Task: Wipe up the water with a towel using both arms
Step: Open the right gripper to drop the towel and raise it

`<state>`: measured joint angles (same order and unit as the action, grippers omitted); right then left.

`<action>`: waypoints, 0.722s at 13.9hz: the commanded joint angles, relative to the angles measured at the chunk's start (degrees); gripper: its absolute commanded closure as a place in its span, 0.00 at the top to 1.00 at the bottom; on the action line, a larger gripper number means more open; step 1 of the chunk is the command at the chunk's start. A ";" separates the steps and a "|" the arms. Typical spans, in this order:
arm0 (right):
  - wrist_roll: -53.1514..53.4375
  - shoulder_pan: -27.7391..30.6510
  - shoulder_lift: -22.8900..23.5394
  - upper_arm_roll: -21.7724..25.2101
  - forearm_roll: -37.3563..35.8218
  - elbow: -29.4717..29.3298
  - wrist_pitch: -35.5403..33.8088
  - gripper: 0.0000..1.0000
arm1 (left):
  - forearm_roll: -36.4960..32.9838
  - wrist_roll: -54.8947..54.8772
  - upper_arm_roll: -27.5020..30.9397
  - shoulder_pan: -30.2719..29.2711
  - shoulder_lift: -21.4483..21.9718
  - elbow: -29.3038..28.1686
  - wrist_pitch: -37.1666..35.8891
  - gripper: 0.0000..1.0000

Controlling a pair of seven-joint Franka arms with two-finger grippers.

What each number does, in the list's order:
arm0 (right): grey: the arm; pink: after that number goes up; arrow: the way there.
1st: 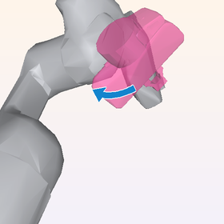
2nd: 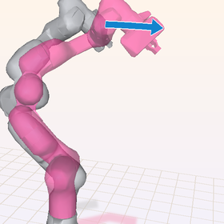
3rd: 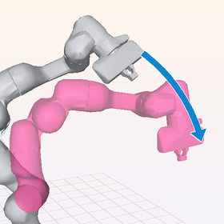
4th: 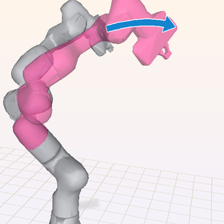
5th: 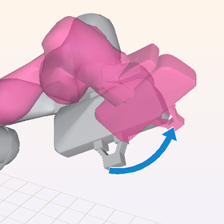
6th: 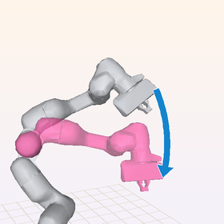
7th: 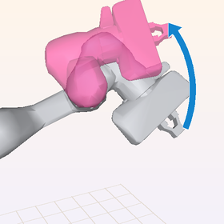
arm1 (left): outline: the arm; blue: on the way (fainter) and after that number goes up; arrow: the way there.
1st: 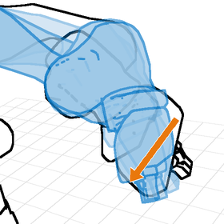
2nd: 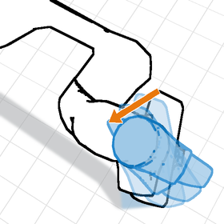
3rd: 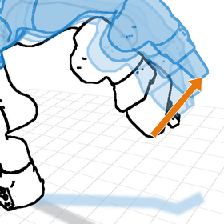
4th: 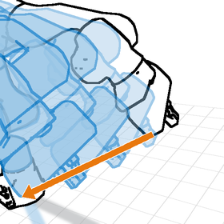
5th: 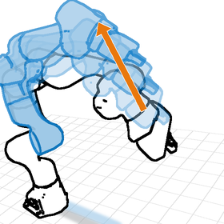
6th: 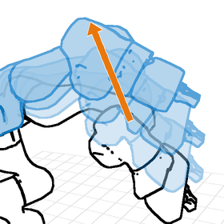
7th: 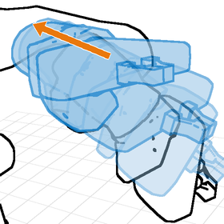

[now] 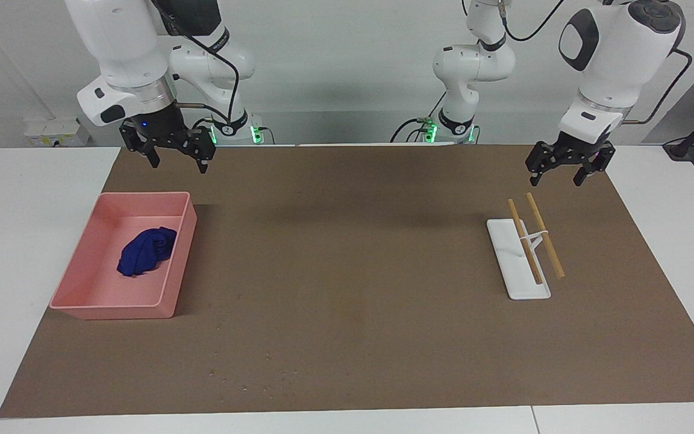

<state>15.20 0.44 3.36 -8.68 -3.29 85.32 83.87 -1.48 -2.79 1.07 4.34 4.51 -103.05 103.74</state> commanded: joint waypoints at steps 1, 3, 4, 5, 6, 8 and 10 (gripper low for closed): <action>-2.62 0.70 -2.74 -0.28 1.44 4.15 0.41 1.00 | -1.07 0.07 -0.10 0.05 0.50 0.57 -0.91 1.00; -4.65 1.40 -3.09 -0.20 1.80 5.20 0.50 1.00 | -1.07 0.07 -0.10 -0.04 0.59 0.57 -0.91 1.00; -4.65 1.49 -3.36 -0.20 1.80 5.47 0.94 1.00 | -1.07 0.07 -0.01 -0.04 0.59 0.57 -1.00 1.00; -4.65 1.49 -3.36 -0.20 1.80 5.56 1.29 1.00 | -1.07 0.07 -0.10 0.05 0.59 0.57 -1.00 1.00; -4.74 1.58 -3.53 -0.20 1.88 6.34 1.47 1.00 | -1.07 0.07 -0.01 0.05 0.59 0.57 -1.00 1.00; -4.74 1.76 -5.11 -0.11 2.59 8.98 3.74 1.00 | -1.07 0.07 -0.01 0.05 0.68 0.57 -1.00 1.00; -4.39 1.76 -5.38 -0.11 2.50 9.25 4.63 1.00 | -1.07 0.07 -0.01 0.05 0.67 0.66 -1.00 1.00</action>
<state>12.02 1.14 0.50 -8.64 -2.45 91.44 86.36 -1.48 -2.79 1.07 4.34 4.65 -102.85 103.74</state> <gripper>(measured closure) 0.000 0.000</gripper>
